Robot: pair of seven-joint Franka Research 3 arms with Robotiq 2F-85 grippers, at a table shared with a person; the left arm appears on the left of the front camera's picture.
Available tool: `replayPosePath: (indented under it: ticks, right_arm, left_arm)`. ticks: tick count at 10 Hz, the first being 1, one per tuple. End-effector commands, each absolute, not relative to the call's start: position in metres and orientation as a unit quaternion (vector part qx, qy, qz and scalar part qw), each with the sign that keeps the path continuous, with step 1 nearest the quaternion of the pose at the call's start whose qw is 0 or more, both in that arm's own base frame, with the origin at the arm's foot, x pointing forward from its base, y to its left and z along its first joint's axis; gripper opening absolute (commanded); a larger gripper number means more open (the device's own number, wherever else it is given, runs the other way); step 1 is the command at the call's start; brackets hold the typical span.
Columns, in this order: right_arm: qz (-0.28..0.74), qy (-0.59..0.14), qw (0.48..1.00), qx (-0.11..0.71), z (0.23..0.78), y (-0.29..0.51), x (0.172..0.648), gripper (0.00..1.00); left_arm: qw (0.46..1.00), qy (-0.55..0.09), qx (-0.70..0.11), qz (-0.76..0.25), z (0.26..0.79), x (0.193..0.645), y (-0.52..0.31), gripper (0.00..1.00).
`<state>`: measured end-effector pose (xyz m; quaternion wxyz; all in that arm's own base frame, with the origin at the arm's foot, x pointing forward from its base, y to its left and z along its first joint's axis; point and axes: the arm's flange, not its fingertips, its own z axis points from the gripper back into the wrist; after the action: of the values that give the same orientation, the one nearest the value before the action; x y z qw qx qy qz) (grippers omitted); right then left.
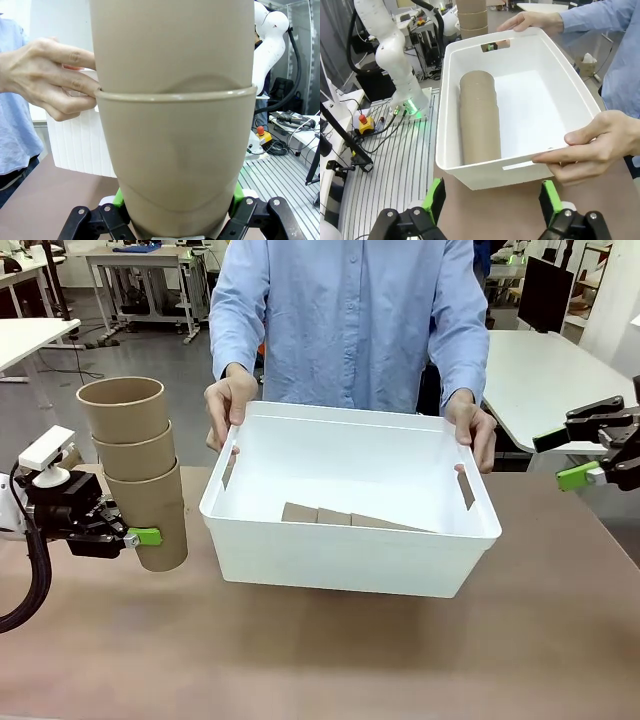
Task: Stack the cups and store them in the basket.
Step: Place the stack of Reusable plastic cups into the Pantry Basket.
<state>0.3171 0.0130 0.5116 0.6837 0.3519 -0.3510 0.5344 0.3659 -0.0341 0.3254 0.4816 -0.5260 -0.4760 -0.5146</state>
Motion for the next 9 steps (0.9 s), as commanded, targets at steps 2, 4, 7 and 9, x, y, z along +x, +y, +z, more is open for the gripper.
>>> replayPosePath:
  ticks: [2,4,7,9]
  right_arm:
    - [0.530,-0.355,0.681,0.360,0.5132,0.0129,0.3190,1.00]
    - [0.530,-0.355,0.681,0.360,0.5132,0.0129,0.3190,1.00]
    - [0.530,-0.355,0.681,0.360,0.5132,0.0129,0.3190,1.00]
    - [0.530,-0.355,0.681,0.360,0.5132,0.0129,0.3190,1.00]
  left_arm:
    - [0.479,-0.478,-0.528,-0.513,0.3301,0.3646,-0.0339,0.84]
    - [0.479,-0.478,-0.528,-0.513,0.3301,0.3646,-0.0339,0.84]
    - [0.479,-0.478,-0.528,-0.513,0.3301,0.3646,-0.0339,0.84]
    - [0.479,-0.478,-0.528,-0.513,0.3301,0.3646,-0.0339,0.84]
